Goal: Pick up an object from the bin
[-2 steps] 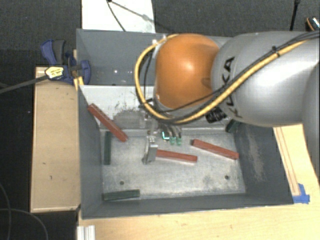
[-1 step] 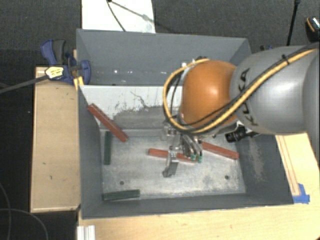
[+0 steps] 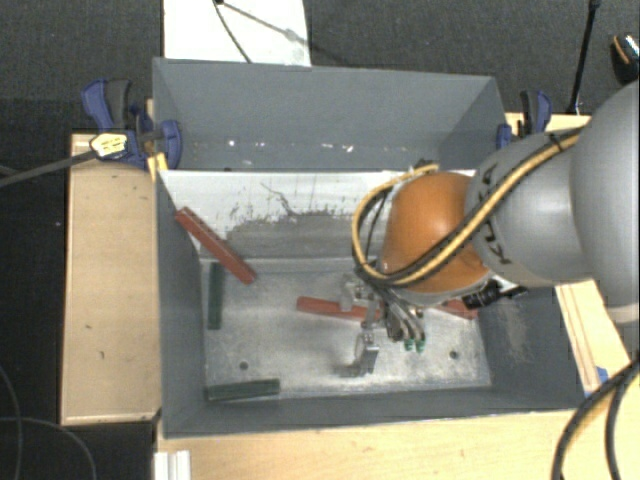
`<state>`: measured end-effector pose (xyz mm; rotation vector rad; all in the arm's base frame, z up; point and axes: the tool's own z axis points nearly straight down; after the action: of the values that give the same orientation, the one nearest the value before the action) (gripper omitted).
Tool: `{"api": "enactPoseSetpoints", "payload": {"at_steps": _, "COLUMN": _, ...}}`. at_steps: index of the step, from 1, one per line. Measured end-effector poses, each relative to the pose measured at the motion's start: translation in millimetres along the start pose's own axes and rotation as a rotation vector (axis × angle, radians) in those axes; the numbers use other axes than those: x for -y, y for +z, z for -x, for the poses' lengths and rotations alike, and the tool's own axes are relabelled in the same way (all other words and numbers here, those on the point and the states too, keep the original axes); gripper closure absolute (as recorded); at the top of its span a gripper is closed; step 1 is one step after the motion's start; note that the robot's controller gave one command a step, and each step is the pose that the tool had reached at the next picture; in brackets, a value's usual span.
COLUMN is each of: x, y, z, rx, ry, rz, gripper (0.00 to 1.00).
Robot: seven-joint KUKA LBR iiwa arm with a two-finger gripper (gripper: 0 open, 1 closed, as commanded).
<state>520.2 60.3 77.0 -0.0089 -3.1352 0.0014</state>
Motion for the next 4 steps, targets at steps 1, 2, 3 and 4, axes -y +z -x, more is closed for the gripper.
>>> {"api": "enactPoseSetpoints", "payload": {"at_steps": 1, "x": -3.2, "y": -4.6, "z": 1.8, "rx": 0.008, "ry": 0.001, "rz": 0.002, "gripper": 1.00}}
{"api": "enactPoseSetpoints", "payload": {"at_steps": 2, "x": -3.2, "y": -4.6, "z": 1.8, "rx": 0.008, "ry": 0.005, "rz": 0.002, "gripper": 0.00}}
{"api": "enactPoseSetpoints", "payload": {"at_steps": 3, "x": 1.8, "y": 6.7, "z": 33.7, "rx": 0.012, "ry": -0.038, "rz": 0.001, "gripper": 0.00}}
{"api": "enactPoseSetpoints", "payload": {"at_steps": 4, "x": 1.3, "y": 6.2, "z": 32.3, "rx": 0.010, "ry": -0.033, "rz": 0.002, "gripper": 1.00}}
